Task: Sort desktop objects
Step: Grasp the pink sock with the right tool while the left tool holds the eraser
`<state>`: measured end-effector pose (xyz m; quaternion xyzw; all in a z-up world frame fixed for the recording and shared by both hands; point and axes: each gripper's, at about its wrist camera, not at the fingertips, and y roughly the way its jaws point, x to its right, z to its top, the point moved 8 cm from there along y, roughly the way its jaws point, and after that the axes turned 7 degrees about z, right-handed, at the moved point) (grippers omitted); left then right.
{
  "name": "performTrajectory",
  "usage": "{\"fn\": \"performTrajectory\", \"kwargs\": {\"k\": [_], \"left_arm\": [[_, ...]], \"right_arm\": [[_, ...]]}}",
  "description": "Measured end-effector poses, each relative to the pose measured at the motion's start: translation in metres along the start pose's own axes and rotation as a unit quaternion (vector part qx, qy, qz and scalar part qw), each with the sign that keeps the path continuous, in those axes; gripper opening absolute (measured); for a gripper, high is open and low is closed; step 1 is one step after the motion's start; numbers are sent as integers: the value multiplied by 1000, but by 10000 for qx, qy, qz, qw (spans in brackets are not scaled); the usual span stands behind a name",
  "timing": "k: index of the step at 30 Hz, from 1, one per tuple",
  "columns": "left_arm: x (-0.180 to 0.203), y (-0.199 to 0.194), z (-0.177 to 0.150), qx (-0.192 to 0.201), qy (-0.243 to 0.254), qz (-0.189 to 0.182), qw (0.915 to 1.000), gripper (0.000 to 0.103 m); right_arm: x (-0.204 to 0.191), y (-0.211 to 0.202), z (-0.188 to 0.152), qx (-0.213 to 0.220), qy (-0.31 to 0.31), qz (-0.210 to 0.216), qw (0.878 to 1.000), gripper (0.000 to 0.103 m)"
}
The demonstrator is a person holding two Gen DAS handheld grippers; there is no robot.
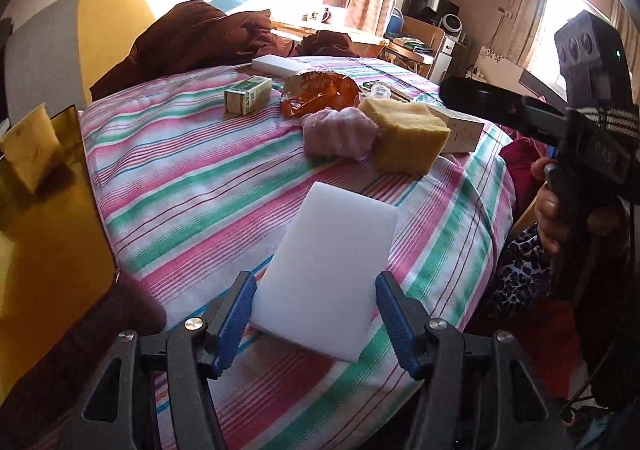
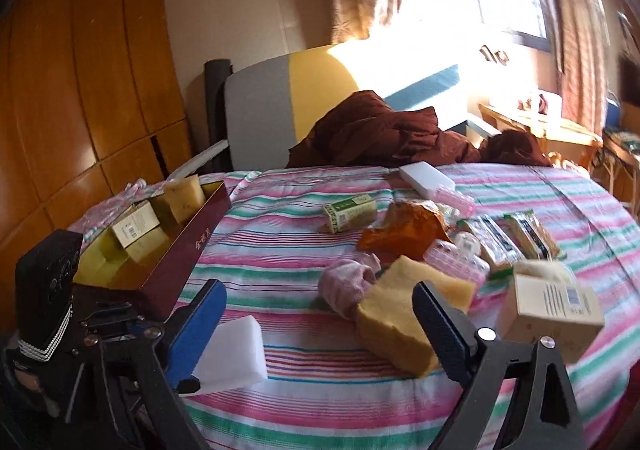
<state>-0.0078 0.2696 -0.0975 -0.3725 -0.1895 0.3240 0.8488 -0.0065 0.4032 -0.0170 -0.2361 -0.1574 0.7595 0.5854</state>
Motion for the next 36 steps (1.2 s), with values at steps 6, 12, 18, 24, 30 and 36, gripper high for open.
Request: {"fn": "performTrajectory", "kwargs": {"k": [6,12,18,24,30,36], "left_arm": [[5,8,2,38,97,-47,9999,67],[5,13,-1,-21,205,-156,9997,69],[4,17,0,-62,157,-248,9995,72],[3,19,0,-59,23,-297,9995,73],[4,19,0,29,22,-235,9997,73],[6,18,0,133,87,-39,9999,68]], "right_arm": [[-4,53,7,-1204,-1006,117,9875,75],[2,99,-12,-2362,-1619,92,9581,75],[19,121,-25,-2920,-1854,-294,9378,59],[28,121,-26,-2876,-1757,-386,9407,40],[25,111,-19,-2534,-1508,-408,9547,38],[17,87,-2,-1811,-960,-375,9781,38]]}}
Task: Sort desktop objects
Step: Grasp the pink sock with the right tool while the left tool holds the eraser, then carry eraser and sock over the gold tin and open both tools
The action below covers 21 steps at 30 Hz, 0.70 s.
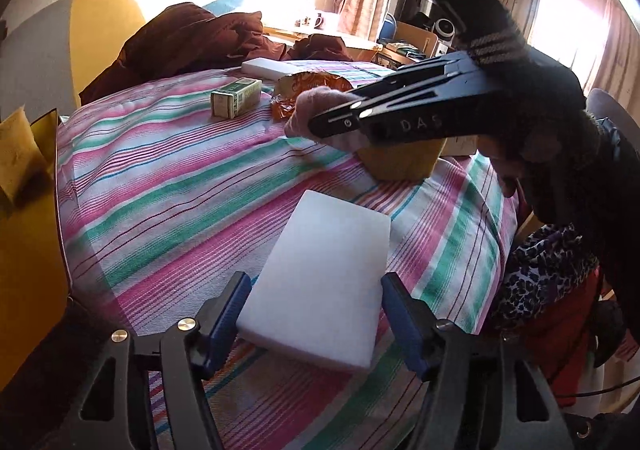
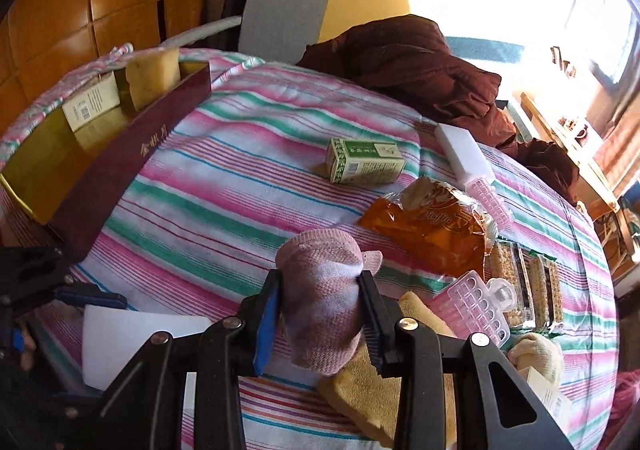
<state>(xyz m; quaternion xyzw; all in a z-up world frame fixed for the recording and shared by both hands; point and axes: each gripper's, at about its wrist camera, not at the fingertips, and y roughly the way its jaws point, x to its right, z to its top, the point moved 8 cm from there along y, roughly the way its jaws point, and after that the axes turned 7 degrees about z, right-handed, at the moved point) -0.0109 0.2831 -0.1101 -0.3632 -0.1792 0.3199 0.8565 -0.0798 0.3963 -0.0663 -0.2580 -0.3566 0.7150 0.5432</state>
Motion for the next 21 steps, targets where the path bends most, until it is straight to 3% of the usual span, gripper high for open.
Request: {"fn": "performTrajectory", "kwargs": {"k": [5,11,13,15,21], "left_arm": [[4,0,-2,-45,204,150,9997,68],[17,1,-10,-80,704,482,9963,71],[18,1,-9,-65,656,472,9967,71],[15,0,-7,-49,537,448,9975,62],[6,-9,-5,67,119,369,9992,61]], "right_arm": [[0,-26,-1,773,813,273,9933,38],[6,-57,-23,1487,1813,940,9676,38],[3,-62,-32,1560,1936,1032,9631,38],[0,-66,-41,1599,2013,1061,9605,38],[-11,-65,-61,1560,2074,1097,9595,38]]}}
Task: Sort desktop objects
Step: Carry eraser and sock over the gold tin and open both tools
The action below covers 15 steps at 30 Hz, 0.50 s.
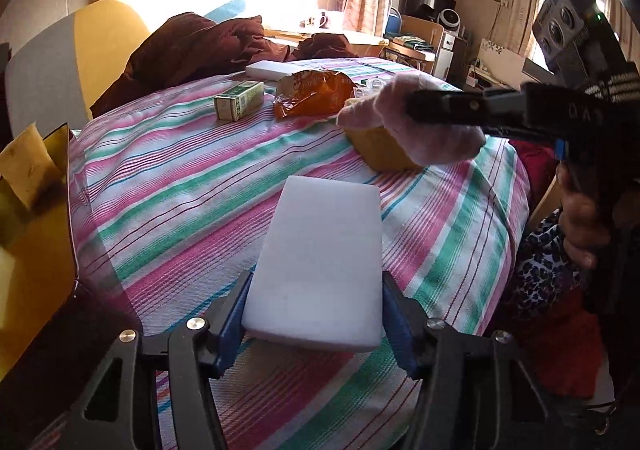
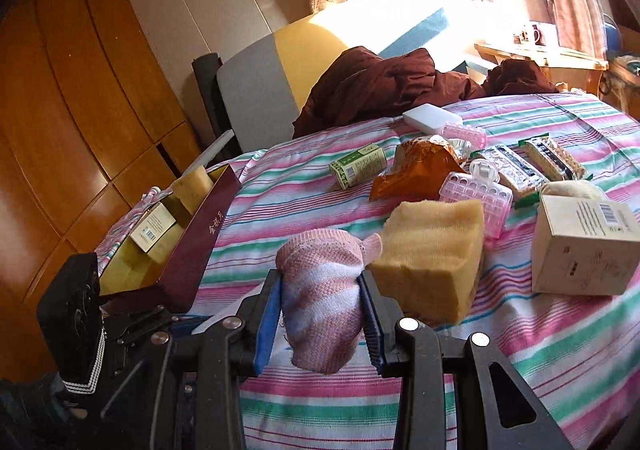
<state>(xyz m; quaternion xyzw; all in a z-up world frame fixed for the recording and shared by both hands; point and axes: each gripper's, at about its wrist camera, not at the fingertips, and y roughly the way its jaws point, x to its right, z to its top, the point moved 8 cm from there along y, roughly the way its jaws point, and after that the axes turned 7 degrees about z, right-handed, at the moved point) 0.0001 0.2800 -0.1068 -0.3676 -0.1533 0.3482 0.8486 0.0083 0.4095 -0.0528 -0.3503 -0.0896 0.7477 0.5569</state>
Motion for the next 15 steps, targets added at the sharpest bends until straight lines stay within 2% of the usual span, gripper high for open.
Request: {"fn": "performTrajectory", "kwargs": {"k": [7,15], "left_arm": [[-4,-37,11,428,-140,126,9989,61],[-53,-70,10,581,-792,506,9939,62]], "right_arm": [[-15,5,1,29,-253,-44,9997,38],[-66,30,13,-112,-784,265,9965,38]]}}
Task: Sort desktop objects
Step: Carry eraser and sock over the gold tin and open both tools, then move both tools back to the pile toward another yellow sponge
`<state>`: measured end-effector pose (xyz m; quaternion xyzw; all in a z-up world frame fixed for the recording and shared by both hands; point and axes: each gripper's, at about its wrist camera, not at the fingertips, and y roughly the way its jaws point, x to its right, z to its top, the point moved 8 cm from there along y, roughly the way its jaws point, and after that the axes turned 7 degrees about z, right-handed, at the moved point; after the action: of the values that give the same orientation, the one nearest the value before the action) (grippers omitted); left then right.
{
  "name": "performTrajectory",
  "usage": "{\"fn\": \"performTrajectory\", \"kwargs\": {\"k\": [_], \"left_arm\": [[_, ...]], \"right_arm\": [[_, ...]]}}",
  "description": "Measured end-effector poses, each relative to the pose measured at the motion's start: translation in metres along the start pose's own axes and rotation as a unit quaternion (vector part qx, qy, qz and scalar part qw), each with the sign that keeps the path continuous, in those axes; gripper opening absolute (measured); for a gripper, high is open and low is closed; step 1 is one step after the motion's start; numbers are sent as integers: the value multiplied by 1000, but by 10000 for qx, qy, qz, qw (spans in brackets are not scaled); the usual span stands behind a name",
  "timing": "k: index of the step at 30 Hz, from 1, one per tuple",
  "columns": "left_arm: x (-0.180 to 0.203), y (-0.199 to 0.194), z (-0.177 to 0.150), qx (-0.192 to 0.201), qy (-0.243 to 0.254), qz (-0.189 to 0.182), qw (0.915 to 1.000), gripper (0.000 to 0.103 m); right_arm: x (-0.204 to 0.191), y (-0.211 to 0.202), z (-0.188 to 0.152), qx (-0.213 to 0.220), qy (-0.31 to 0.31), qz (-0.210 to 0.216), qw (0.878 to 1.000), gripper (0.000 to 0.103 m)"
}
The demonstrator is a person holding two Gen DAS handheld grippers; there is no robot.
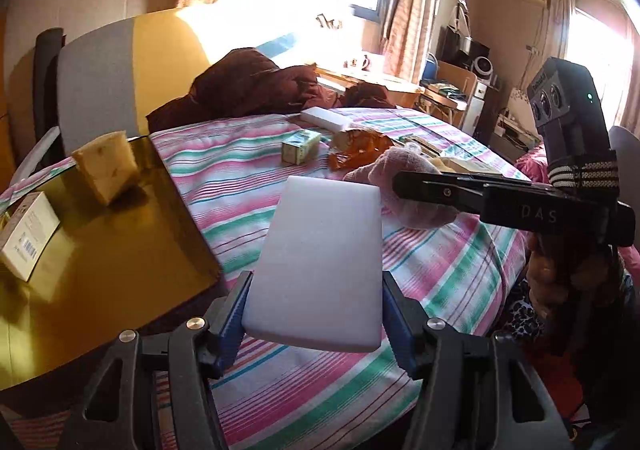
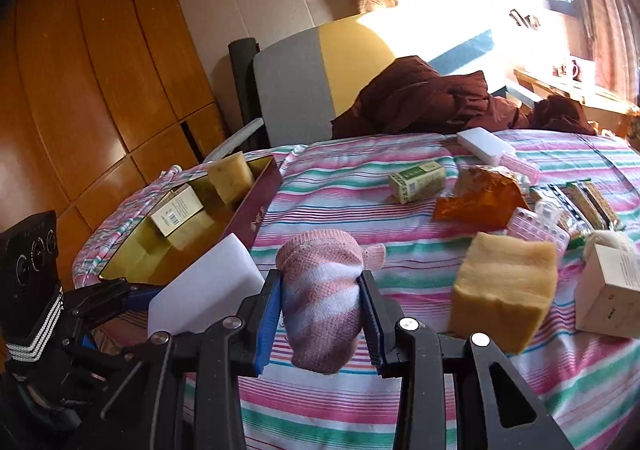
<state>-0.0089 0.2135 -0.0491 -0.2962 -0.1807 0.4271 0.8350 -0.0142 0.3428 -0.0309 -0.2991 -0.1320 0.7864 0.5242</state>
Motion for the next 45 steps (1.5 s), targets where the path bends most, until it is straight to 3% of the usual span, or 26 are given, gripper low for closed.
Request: {"fn": "performTrajectory", "kwargs": {"k": [10,14,27,37,45], "left_arm": [[-123,-20,7,44,-809,1130,9903,62],[-160,-16,8,-95,-979,1363,9858,62],[-216,22,11,-769,-1285,1534,9767,63],[-231,46,1,-1221,-1617,1438,9686,64],[-234,30,-1,-928,-1790,1584,9666,64]], "right_arm": [[-83,59,41,-172,-728,636,9952,38],[-106,98,53,-399,-959,693,9922,38],[-109,220,67,-1525,-1458,23,9775,41],[-99,215,71,-1333,-1215,95,9835,49],[-92,162,65,-775,-832,261,9932,53]]}}
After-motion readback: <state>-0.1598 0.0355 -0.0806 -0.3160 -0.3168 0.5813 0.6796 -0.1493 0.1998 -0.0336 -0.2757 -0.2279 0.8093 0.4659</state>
